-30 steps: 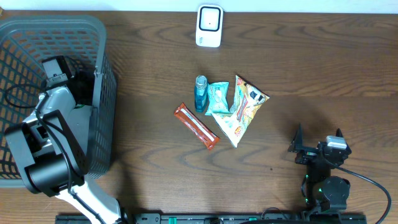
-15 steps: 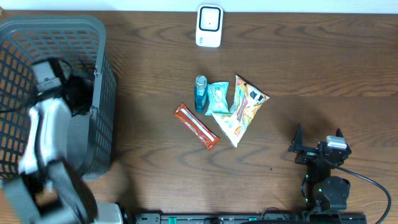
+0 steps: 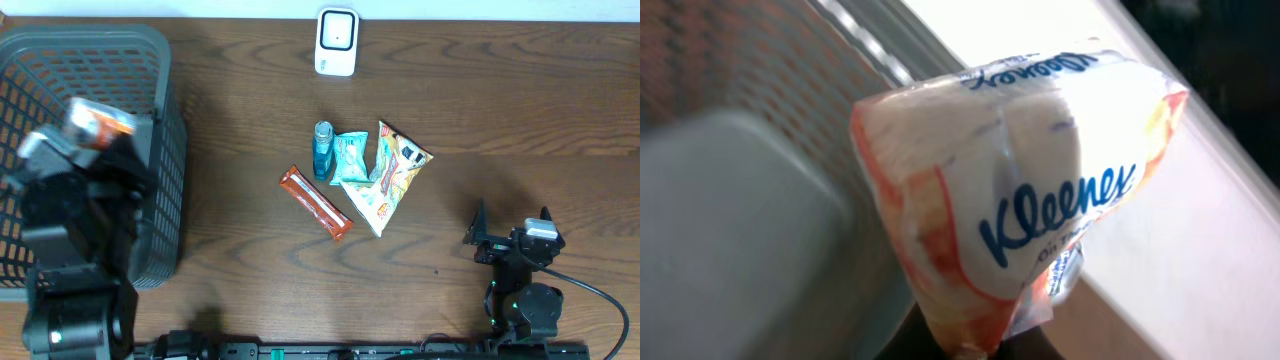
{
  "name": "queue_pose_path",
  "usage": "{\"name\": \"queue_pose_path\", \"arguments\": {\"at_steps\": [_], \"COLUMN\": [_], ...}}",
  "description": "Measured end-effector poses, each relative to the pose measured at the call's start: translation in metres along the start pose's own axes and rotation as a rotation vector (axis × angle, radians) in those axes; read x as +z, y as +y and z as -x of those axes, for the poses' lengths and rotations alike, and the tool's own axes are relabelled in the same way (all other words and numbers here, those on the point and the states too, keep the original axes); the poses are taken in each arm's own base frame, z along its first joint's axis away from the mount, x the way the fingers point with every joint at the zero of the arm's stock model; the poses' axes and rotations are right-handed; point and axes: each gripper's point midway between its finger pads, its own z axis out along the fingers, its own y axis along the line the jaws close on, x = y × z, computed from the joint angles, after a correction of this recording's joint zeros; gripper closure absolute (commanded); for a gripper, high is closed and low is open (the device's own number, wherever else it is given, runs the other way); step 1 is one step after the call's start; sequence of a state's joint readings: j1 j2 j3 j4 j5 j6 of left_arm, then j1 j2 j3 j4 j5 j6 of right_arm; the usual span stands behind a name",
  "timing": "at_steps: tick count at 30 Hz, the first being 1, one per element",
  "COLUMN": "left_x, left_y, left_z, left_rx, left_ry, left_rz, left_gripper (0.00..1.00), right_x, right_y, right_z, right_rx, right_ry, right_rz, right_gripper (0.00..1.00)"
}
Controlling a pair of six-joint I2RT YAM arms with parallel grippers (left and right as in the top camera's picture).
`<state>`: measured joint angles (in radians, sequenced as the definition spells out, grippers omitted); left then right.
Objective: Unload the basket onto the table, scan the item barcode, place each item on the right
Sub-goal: 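Carry the Kleenex pack with the left gripper toward the other items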
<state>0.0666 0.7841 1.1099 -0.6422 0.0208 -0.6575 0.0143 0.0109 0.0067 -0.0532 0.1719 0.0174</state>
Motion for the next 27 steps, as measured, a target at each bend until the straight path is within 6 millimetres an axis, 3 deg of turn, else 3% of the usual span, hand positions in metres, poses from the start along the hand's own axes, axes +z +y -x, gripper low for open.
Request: {"name": "queue_pose_path", "arguments": {"at_steps": [6, 11, 14, 17, 22, 27], "left_x": [0.018, 0.055, 0.074, 0.088, 0.102, 0.103], "left_y": [-0.029, -0.050, -0.048, -0.033, -0.003, 0.017], "left_z": [-0.078, -0.172, -0.229, -0.271, -0.305, -0.298], "left_rx": [0.137, 0.306, 0.427, 0.501, 0.506, 0.362], "left_ry": [0.270, 0.505, 0.599, 0.642, 0.653, 0.588], "left_rz": [-0.067, -0.066, 0.001, 0.107, 0.280, 0.422], "left_gripper": [0.93, 0.93, 0.93, 0.93, 0.92, 0.93], "right_x": [0.000, 0.000, 0.000, 0.000, 0.000, 0.000], "right_y": [0.000, 0.000, 0.000, 0.000, 0.000, 0.000], "right_z": [0.000, 0.000, 0.000, 0.000, 0.000, 0.000], "right_rx": [0.000, 0.000, 0.000, 0.000, 0.000, 0.000], "right_ry": [0.000, 0.000, 0.000, 0.000, 0.000, 0.000], "right_rz": [0.000, 0.000, 0.000, 0.000, 0.000, 0.000], "right_gripper": [0.01, 0.01, 0.01, 0.01, 0.01, 0.01]}}
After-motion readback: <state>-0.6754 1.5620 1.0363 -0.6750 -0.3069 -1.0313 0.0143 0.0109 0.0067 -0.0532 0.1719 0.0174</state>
